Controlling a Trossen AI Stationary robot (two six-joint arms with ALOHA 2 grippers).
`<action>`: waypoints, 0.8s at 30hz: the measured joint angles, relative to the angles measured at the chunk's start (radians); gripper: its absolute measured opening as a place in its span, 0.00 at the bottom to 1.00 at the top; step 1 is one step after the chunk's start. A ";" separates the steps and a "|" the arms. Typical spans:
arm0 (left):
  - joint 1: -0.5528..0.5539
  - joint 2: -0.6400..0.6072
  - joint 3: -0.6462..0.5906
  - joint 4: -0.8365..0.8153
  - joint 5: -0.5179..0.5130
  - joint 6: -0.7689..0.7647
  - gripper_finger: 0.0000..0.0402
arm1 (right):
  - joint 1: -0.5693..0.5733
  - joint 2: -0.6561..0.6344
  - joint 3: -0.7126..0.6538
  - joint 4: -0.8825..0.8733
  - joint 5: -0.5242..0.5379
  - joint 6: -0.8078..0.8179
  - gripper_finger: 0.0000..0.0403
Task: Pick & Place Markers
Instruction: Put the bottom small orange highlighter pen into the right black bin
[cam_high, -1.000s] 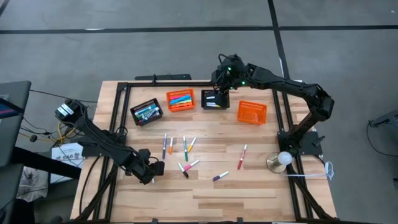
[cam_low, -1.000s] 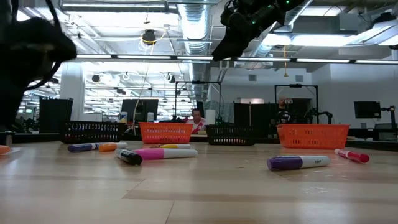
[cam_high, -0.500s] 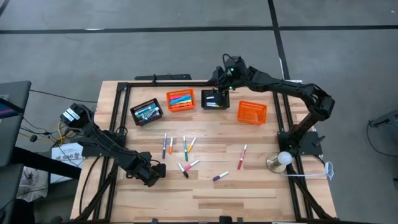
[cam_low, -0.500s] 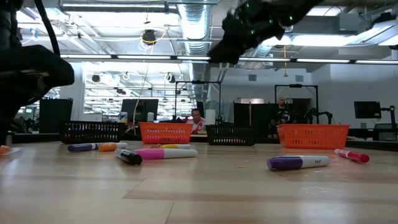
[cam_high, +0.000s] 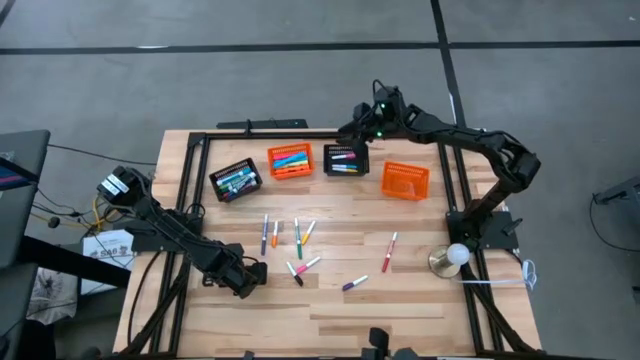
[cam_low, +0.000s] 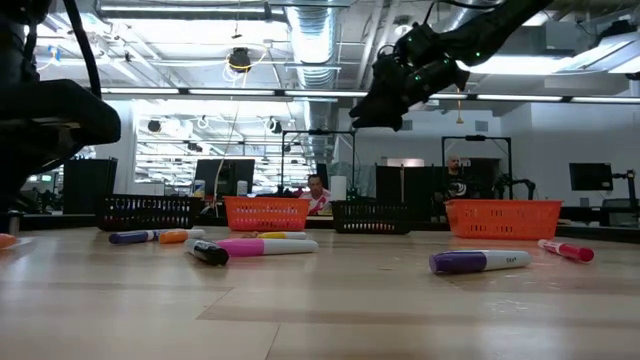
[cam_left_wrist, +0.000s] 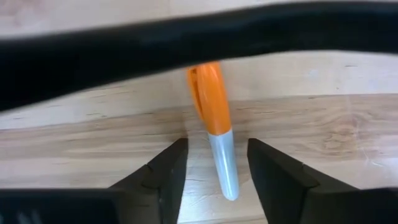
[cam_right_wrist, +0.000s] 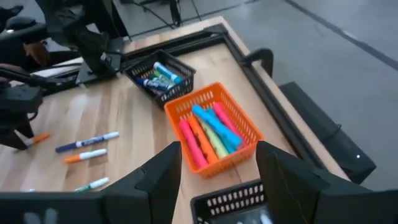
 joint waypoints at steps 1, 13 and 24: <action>0.001 0.000 0.000 -0.001 0.002 0.000 0.40 | -0.001 0.000 0.000 0.009 0.001 0.000 0.49; 0.000 0.000 -0.002 -0.011 0.010 0.001 0.08 | -0.032 0.000 0.000 0.067 0.006 0.045 0.49; 0.006 -0.086 -0.007 0.001 -0.067 0.058 0.08 | -0.024 -0.001 0.000 0.060 0.009 0.044 0.49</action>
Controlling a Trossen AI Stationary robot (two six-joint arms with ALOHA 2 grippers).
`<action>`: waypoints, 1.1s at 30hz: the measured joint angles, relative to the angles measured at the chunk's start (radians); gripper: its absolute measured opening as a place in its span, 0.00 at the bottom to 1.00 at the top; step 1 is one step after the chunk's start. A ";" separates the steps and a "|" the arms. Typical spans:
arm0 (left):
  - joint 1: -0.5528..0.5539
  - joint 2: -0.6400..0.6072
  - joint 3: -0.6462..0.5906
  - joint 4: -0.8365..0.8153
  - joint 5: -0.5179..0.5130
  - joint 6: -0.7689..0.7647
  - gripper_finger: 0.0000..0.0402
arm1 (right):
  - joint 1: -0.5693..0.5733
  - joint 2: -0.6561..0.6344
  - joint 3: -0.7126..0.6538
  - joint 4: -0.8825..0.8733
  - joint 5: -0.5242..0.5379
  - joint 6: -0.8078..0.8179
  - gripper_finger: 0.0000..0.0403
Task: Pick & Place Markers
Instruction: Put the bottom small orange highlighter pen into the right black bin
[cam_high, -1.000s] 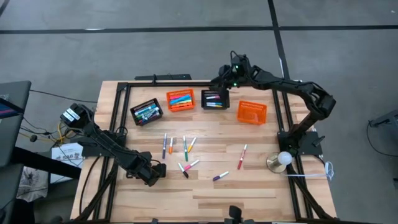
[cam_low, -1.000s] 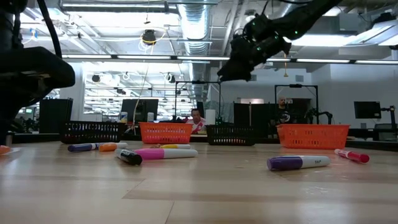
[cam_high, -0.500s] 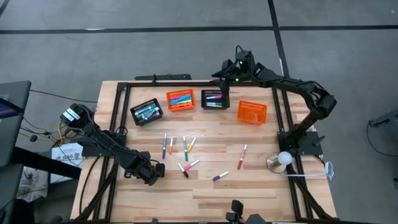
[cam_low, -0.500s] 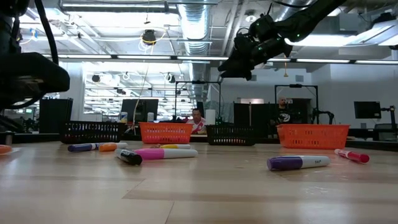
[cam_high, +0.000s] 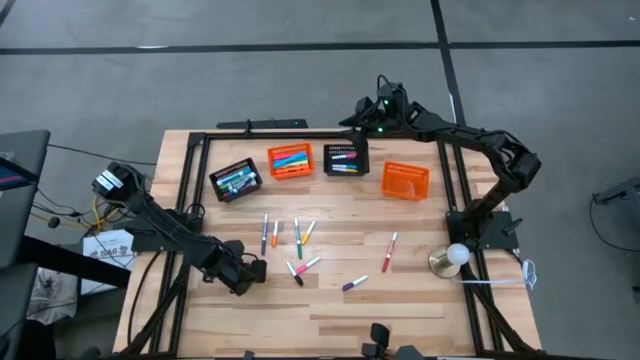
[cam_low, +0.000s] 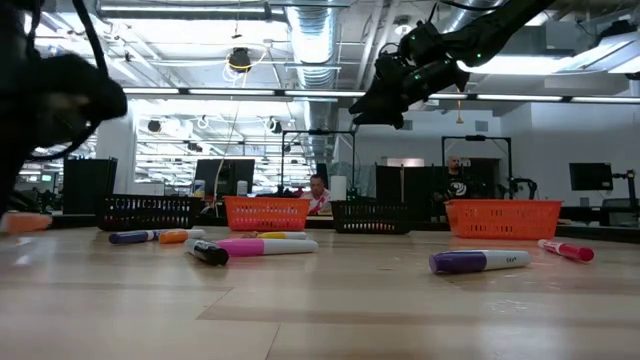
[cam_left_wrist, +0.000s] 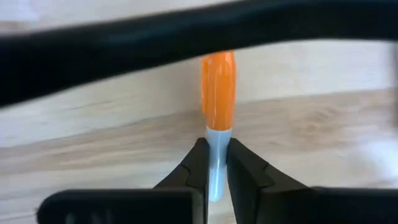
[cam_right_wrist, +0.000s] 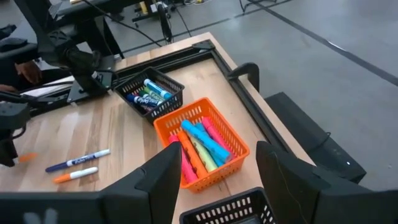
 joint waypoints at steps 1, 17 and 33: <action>-0.001 -0.012 0.001 0.000 -0.010 0.009 0.08 | 0.000 0.000 0.000 0.000 0.000 0.000 0.49; 0.019 -0.260 0.003 0.016 -0.429 0.227 0.08 | 0.064 0.000 0.000 -0.083 -0.364 -0.017 0.49; 0.409 -0.271 0.004 0.398 -0.453 0.877 0.08 | 0.245 0.000 0.001 -0.060 -0.308 -0.027 0.61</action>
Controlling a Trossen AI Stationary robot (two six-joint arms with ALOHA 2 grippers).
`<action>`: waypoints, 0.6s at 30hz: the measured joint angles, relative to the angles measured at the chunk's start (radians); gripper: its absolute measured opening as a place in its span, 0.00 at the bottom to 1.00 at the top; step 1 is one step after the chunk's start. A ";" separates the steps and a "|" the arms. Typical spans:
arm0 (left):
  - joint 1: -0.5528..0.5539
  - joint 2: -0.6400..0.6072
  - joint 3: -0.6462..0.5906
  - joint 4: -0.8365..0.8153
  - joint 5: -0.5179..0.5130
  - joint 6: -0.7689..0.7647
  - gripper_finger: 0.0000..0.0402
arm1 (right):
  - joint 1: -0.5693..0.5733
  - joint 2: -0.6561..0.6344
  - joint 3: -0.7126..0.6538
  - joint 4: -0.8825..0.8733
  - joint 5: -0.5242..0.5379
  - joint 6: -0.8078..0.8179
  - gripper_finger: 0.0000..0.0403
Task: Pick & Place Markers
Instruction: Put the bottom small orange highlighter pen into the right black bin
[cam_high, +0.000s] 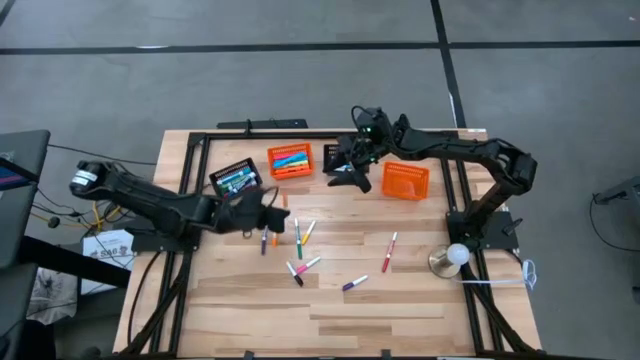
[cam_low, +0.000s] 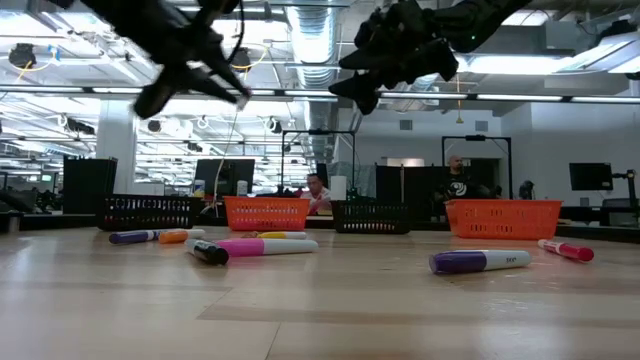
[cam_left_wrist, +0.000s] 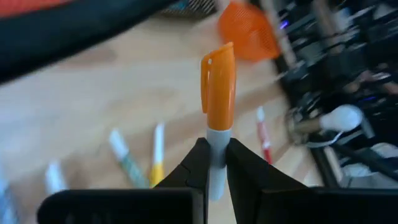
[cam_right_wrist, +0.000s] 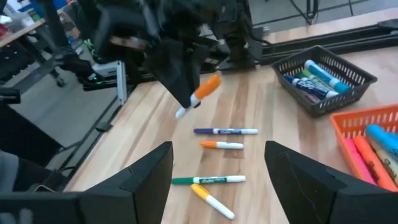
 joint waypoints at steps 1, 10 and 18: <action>0.021 0.000 0.000 0.038 0.000 0.040 0.08 | 0.002 0.000 0.000 0.000 0.003 0.003 0.61; 0.142 0.000 0.001 0.258 0.047 0.274 0.08 | 0.009 0.109 0.001 0.244 -0.021 0.227 0.61; 0.176 -0.001 0.001 0.263 0.065 0.329 0.08 | 0.016 0.224 0.014 0.535 -0.085 0.500 0.61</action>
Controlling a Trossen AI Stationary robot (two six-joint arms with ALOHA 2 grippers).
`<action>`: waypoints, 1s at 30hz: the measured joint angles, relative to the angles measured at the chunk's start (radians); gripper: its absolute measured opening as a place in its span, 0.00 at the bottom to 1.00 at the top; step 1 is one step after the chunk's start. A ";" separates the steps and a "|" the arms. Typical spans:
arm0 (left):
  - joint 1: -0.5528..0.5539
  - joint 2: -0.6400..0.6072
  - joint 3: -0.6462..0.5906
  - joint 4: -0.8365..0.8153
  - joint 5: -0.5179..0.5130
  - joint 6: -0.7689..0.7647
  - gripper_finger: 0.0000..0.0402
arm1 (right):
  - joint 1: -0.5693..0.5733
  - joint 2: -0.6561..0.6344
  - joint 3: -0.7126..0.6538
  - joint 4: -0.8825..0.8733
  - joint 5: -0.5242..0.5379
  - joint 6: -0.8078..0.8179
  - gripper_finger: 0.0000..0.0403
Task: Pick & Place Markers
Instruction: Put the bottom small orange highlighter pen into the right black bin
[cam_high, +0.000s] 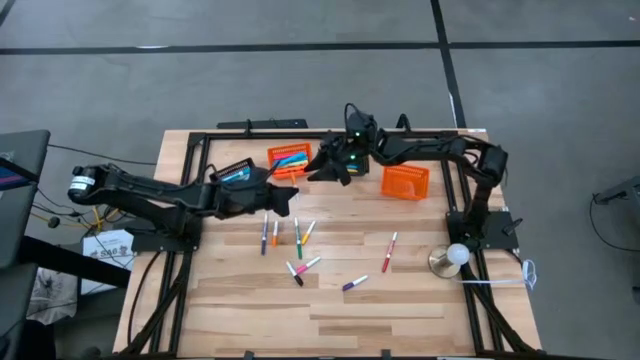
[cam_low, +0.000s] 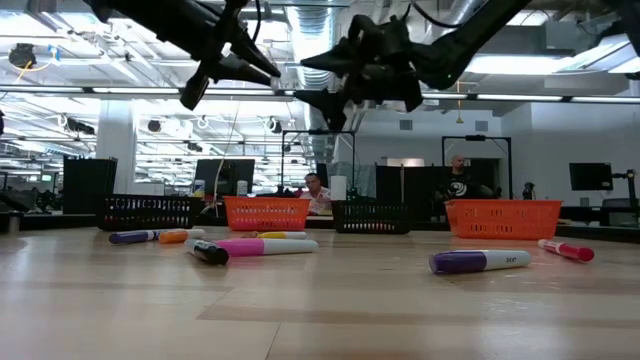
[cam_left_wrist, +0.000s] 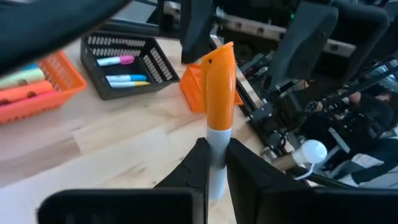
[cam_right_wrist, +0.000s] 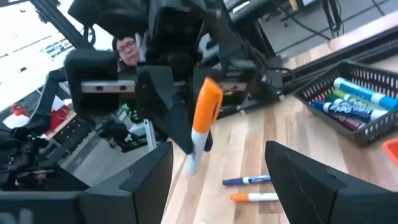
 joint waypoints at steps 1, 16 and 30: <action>0.006 0.000 0.000 0.000 0.000 0.004 0.08 | 0.005 0.007 0.005 -0.001 0.000 0.005 0.61; 0.048 -0.001 0.000 0.011 0.039 0.047 0.08 | 0.065 0.007 0.067 -0.025 0.186 -0.002 0.61; 0.056 -0.001 0.000 0.025 0.045 0.046 0.08 | 0.104 0.007 0.067 -0.042 0.266 -0.011 0.61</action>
